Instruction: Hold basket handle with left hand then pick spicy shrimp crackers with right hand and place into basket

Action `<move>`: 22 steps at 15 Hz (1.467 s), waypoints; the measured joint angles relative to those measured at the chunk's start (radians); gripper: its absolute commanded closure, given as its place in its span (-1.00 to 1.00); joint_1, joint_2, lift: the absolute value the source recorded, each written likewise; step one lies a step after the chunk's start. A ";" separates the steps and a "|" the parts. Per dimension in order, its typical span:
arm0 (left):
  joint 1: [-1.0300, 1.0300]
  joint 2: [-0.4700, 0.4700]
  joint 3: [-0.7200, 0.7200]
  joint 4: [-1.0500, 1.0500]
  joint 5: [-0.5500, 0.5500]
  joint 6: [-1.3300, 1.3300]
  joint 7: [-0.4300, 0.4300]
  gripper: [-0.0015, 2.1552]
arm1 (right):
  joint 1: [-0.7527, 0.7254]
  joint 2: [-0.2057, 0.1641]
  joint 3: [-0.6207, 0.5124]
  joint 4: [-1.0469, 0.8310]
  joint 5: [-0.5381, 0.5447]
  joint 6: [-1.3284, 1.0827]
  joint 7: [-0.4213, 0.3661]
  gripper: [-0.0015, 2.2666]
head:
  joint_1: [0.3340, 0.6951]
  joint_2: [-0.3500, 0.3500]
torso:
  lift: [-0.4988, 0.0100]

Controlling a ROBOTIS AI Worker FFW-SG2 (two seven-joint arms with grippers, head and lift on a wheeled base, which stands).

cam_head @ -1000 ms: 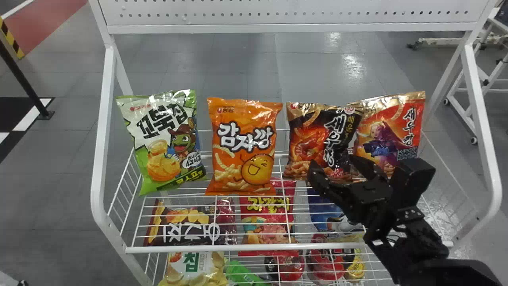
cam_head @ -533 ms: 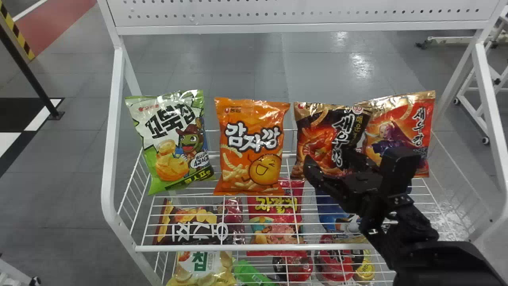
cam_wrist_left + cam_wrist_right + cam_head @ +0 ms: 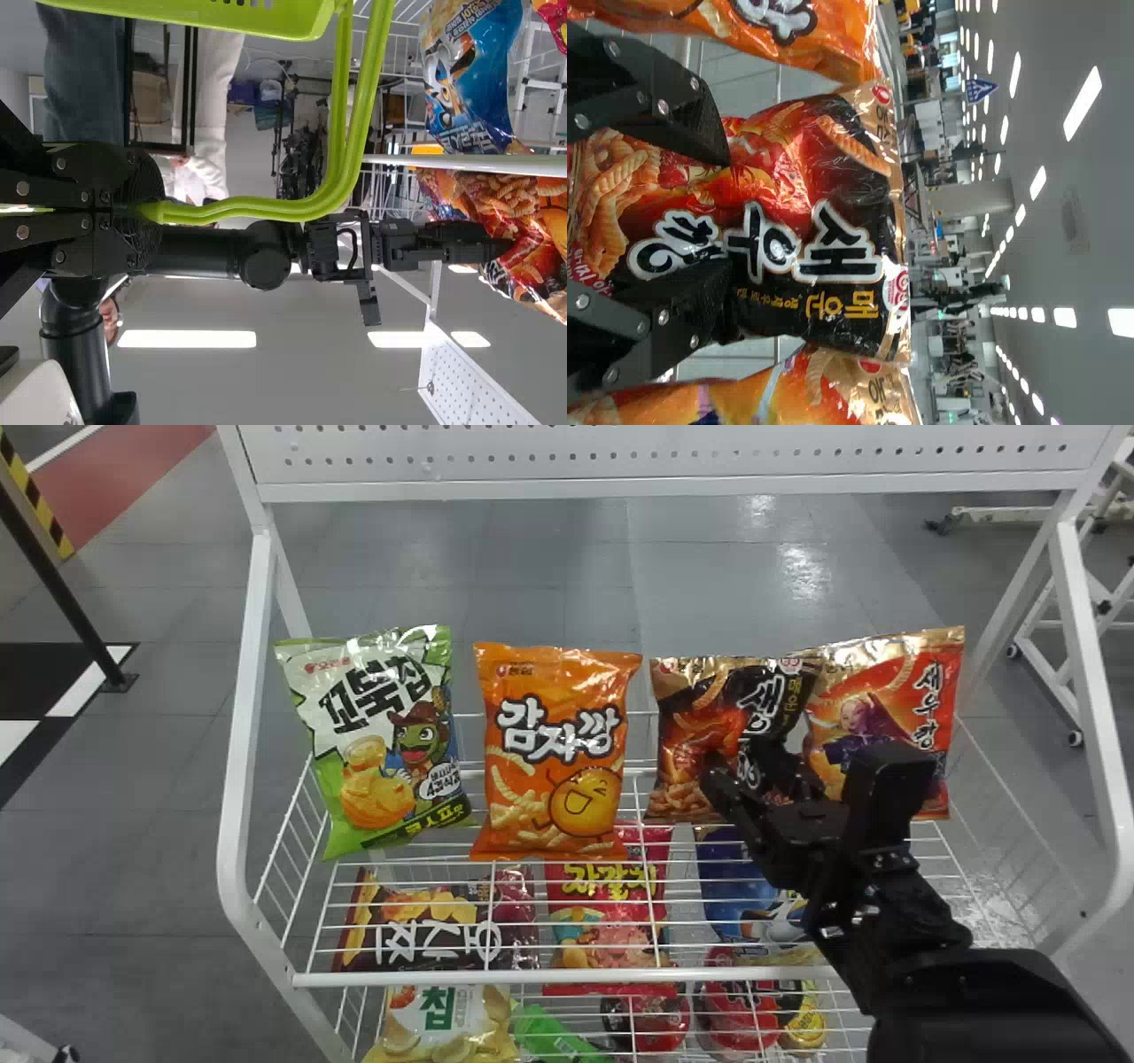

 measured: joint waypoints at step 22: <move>-0.012 0.004 -0.004 0.022 0.000 -0.018 0.000 0.98 | 0.193 -0.001 -0.017 -0.357 0.033 0.234 0.010 0.99 | 1.00 0.00 | 0.92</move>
